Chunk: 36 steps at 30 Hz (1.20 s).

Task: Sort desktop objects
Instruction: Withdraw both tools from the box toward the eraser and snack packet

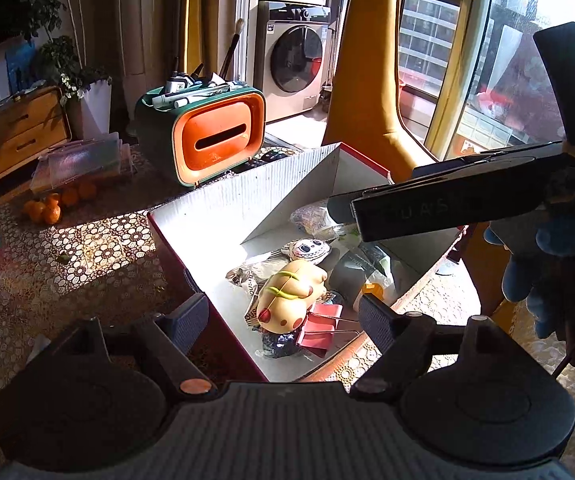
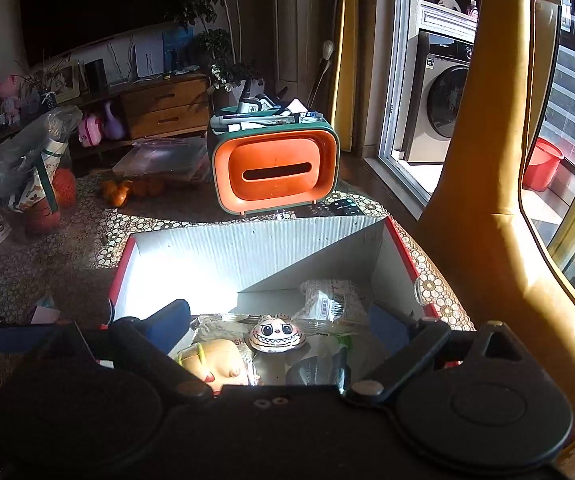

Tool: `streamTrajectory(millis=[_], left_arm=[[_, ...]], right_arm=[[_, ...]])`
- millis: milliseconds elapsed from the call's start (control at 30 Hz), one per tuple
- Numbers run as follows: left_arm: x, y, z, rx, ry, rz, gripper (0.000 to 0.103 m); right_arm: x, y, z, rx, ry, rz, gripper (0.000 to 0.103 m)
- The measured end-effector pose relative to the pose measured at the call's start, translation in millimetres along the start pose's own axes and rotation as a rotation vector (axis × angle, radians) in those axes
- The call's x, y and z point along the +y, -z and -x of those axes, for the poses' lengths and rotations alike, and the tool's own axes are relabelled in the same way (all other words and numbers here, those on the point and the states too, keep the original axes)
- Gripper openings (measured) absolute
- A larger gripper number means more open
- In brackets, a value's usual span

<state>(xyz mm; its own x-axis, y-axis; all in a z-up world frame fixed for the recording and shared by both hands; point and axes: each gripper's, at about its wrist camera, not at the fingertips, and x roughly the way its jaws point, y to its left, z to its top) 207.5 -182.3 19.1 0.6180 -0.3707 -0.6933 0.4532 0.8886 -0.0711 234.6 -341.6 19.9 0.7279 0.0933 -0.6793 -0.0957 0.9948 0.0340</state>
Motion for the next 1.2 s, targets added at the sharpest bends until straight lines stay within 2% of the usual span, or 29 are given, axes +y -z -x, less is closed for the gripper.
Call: streamTrajectory(millis=[200,367,433,700,967,1200], left_arm=[[21,15,21,-0.023,-0.025,0.022,0.085],[38,27,38,-0.039,-0.037,0.065,0.092],[45,33,45,-0.042,-0.033,0.075,0.099],[76,58,73,-0.079,-0.060,0.131,0.099],[118,83,101,-0.133,-0.124,0.205,0.103],[151,106,115,-0.139,-0.187,0.202,0.103]], right_arm=[[15,7,21,-0.037,-0.040,-0.011,0.100],[32,14,42,-0.078,-0.067,-0.005,0.101],[39,16,50,-0.097,-0.082,-0.005,0.101],[73,25,73,-0.152,-0.120,0.003,0.102],[109,41,89,-0.180,-0.162,0.023,0.102],[141,58,91,-0.199,-0.176,0.059,0.102]])
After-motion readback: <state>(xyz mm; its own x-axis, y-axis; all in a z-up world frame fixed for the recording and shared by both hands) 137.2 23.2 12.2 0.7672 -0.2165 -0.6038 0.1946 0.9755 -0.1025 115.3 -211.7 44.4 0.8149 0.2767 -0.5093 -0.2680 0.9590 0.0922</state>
